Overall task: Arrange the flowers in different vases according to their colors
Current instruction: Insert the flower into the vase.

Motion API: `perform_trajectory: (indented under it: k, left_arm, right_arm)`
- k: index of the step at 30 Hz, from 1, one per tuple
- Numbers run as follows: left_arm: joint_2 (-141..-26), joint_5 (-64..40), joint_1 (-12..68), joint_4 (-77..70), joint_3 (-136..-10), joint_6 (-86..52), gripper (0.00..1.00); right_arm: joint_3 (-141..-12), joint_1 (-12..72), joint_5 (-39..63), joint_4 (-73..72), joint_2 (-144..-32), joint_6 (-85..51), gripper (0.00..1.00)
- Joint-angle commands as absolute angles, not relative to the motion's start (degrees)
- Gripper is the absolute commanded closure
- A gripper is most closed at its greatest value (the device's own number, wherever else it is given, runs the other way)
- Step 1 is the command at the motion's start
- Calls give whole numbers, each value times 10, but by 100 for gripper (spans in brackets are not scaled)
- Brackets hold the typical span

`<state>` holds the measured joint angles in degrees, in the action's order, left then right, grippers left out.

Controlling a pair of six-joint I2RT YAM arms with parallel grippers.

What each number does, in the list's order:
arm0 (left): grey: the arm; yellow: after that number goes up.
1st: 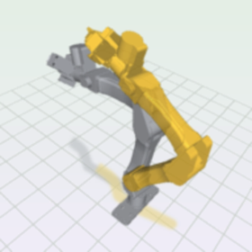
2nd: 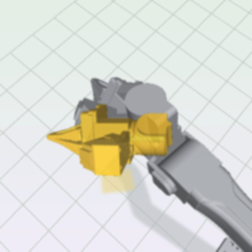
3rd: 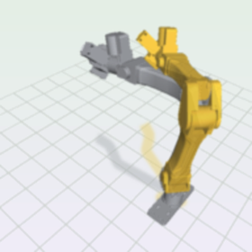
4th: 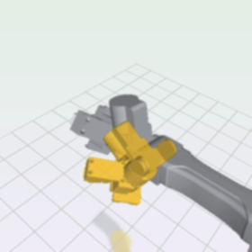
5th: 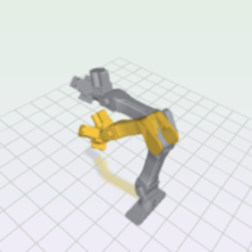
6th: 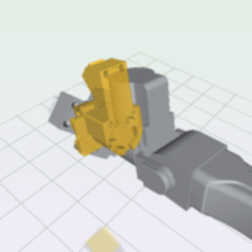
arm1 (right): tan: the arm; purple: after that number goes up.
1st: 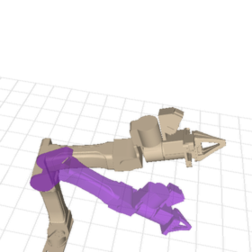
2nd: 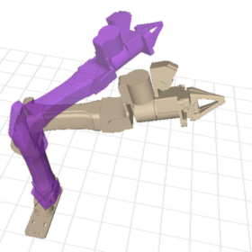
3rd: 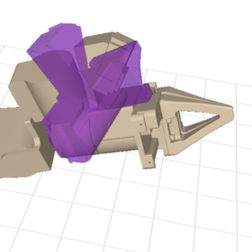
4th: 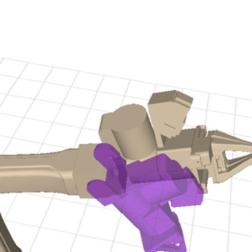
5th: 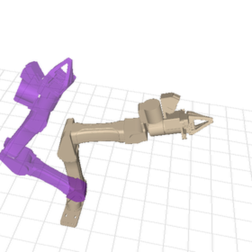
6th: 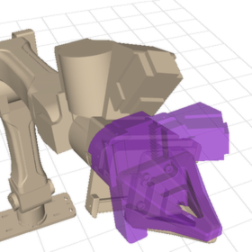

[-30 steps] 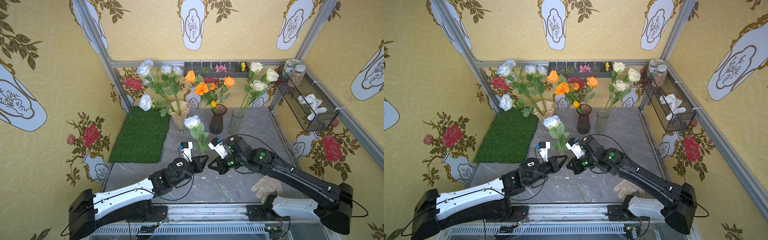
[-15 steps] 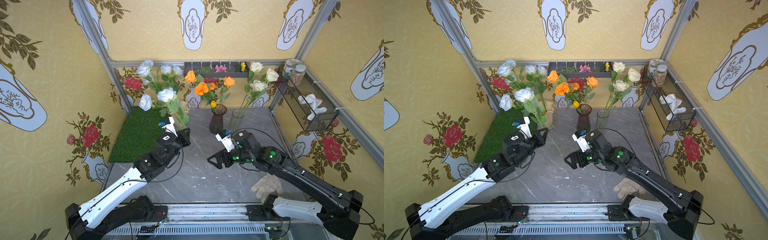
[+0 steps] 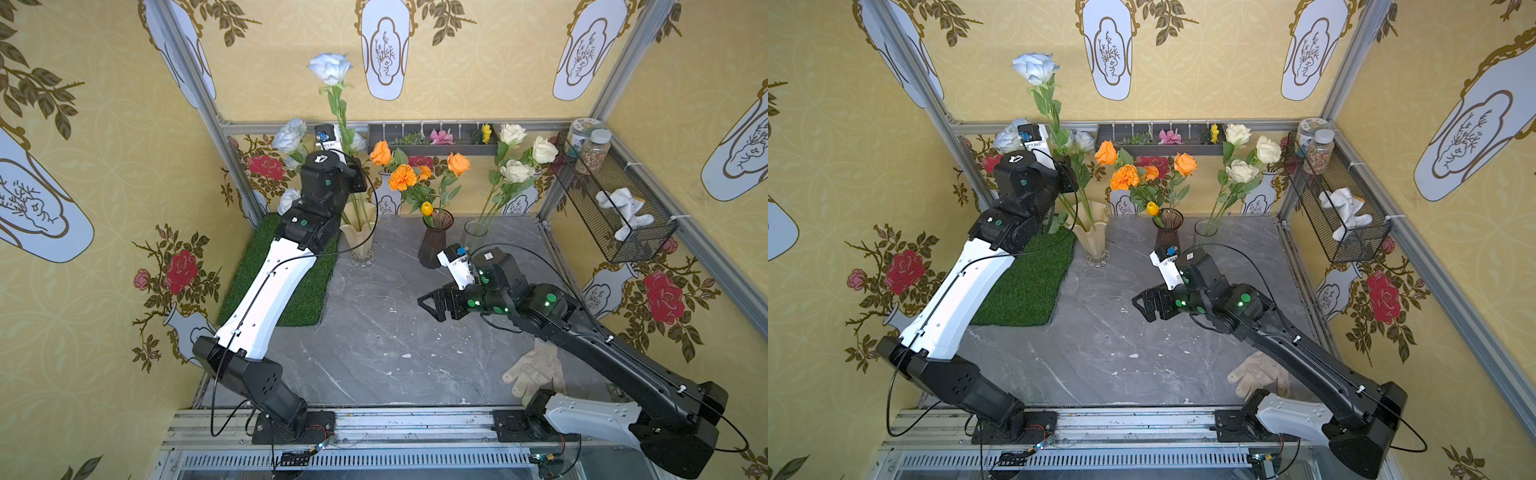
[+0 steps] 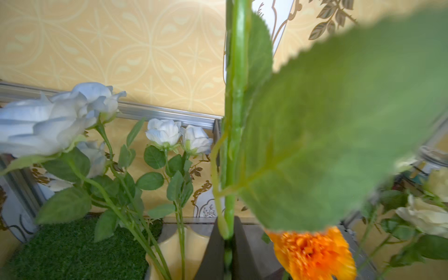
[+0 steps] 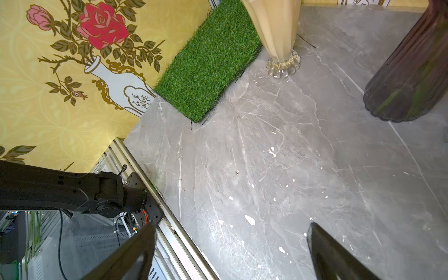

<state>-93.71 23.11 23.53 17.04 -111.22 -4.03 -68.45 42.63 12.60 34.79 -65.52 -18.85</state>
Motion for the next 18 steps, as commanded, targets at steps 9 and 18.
perform_trajectory:
  k: [9, 18]
  left_arm:
    - [-1059, 179, 150, 108, -1175, -60, 100]
    - [-1107, 151, 149, 68, -1143, -86, 96]
  right_arm:
    - [-696, 375, 177, 337, -679, -164, 3]
    - [-705, 348, 205, 342, -683, -166, 3]
